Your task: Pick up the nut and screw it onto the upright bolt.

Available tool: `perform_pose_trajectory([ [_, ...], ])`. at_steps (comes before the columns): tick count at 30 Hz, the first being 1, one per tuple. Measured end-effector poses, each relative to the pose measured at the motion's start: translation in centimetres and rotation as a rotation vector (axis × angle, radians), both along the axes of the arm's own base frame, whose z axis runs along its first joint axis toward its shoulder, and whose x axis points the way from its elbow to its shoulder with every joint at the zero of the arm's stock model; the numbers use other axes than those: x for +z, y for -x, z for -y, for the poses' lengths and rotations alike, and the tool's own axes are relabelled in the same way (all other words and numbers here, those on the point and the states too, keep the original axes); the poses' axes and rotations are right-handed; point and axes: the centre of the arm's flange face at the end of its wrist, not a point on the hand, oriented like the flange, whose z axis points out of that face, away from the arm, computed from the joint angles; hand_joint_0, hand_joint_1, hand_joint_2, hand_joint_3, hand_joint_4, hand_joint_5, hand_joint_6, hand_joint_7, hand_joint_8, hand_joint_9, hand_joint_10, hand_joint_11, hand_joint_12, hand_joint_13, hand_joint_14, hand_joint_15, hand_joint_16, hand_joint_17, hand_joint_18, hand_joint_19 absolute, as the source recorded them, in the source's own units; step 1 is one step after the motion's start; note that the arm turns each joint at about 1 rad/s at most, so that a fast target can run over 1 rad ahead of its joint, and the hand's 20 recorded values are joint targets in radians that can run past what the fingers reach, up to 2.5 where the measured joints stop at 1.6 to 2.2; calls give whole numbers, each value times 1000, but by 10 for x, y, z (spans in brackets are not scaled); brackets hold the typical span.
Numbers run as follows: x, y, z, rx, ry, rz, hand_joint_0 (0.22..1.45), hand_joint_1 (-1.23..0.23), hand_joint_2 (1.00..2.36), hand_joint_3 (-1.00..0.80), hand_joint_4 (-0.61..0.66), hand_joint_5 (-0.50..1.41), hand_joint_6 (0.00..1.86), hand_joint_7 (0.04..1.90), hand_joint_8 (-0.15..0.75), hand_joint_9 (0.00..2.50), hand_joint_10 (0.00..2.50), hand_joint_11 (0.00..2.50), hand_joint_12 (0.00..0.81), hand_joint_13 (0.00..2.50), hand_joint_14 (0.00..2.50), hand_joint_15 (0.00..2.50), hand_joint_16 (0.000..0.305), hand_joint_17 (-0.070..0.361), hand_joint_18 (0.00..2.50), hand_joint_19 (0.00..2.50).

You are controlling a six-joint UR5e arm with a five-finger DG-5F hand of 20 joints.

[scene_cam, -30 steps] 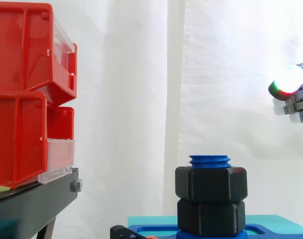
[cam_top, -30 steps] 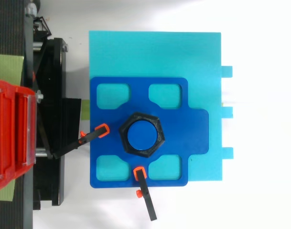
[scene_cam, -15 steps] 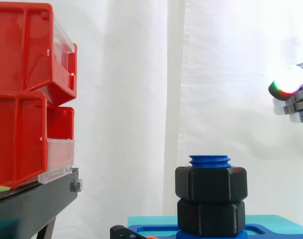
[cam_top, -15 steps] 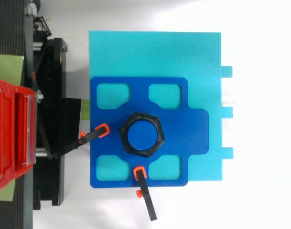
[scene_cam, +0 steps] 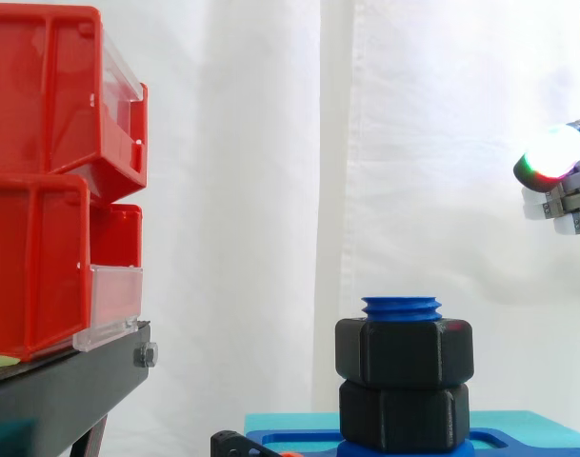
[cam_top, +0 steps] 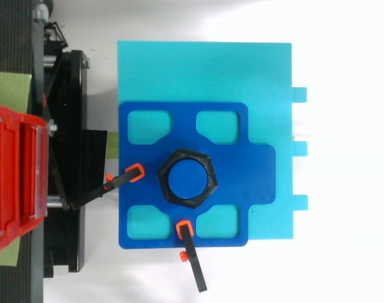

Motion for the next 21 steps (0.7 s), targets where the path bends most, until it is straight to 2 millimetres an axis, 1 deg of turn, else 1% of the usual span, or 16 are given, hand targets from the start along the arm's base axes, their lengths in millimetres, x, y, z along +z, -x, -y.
perform_pose_trajectory([
  [2,0,0,0,0,0,0,499,-463,1000,-500,141,-241,502,665,174,0,0,0,319,0,0,0,44,99,0,0],
  [3,0,0,0,0,0,0,498,-484,1000,-500,144,-233,501,622,179,75,0,0,321,0,0,0,45,100,0,0],
  [5,0,0,0,0,0,0,499,-486,1000,-500,147,-232,501,630,179,81,0,0,320,0,0,0,45,100,0,0],
  [6,0,0,0,0,0,0,500,-468,1000,-500,148,-238,502,678,173,32,0,0,317,0,0,0,44,99,0,0],
  [7,0,0,0,0,0,0,499,-466,1000,-500,142,-243,502,688,175,4,0,0,318,0,0,0,44,99,0,0],
  [8,0,0,0,0,0,0,498,-467,1000,-500,142,-243,502,683,176,3,0,0,318,0,0,0,44,100,0,0],
  [10,0,0,0,0,0,0,498,-486,1000,-500,152,-233,501,624,180,77,0,0,319,0,0,0,45,101,0,0],
  [13,0,0,0,0,0,0,498,-468,1000,-500,151,-238,502,673,174,18,0,0,318,0,0,0,44,99,0,0],
  [16,0,0,0,0,0,0,498,-488,1000,-500,153,-231,501,612,178,84,0,0,320,0,0,0,44,100,0,0],
  [20,0,0,0,-1,0,0,500,-473,1000,-500,153,-236,502,667,172,20,0,0,317,0,0,0,44,98,0,0],
  [21,0,0,0,-1,0,0,499,-492,1000,-500,152,-231,501,619,178,79,0,0,318,0,0,0,44,99,0,0],
])
